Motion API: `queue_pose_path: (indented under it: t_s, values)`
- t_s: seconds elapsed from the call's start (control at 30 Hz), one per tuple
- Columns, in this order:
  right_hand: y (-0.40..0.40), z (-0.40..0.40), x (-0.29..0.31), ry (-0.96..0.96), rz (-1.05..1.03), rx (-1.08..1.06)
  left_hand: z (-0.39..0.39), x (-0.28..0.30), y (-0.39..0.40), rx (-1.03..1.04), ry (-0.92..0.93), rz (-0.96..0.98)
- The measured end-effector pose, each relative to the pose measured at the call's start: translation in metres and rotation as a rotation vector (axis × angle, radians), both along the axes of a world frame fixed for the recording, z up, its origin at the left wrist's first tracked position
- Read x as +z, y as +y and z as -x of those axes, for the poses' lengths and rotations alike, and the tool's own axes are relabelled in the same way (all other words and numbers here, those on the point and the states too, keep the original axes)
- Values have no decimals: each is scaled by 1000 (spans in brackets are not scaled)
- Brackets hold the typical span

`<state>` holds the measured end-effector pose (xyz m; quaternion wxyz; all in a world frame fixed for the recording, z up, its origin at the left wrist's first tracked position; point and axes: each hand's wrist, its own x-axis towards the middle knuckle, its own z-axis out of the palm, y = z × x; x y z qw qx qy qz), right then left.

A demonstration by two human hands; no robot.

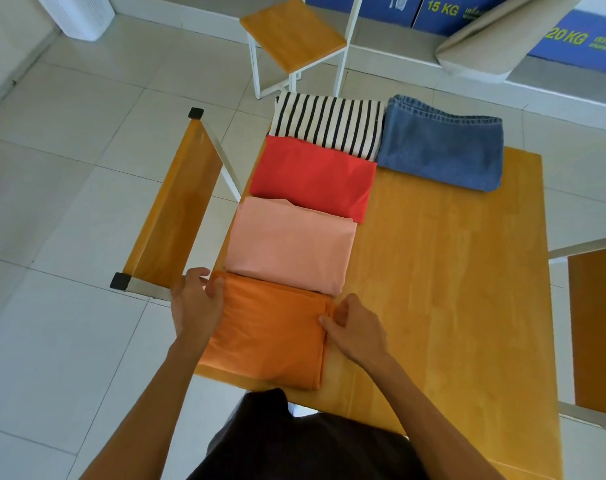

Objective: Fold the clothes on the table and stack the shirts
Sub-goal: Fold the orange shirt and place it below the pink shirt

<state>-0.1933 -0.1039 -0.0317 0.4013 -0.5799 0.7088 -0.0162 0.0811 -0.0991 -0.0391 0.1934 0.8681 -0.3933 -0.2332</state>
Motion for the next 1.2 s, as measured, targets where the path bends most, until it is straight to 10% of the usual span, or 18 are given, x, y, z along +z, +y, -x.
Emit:
queue_pose_path:
  t_s: [0.93, 1.2]
  values:
    - [-14, -7, -5, -180, 60, -176, -14, -13, -22, -231, -109, -76]
    - [6, -37, 10, 71, 578, 145, 37, -8, 14, -439, -142, 220]
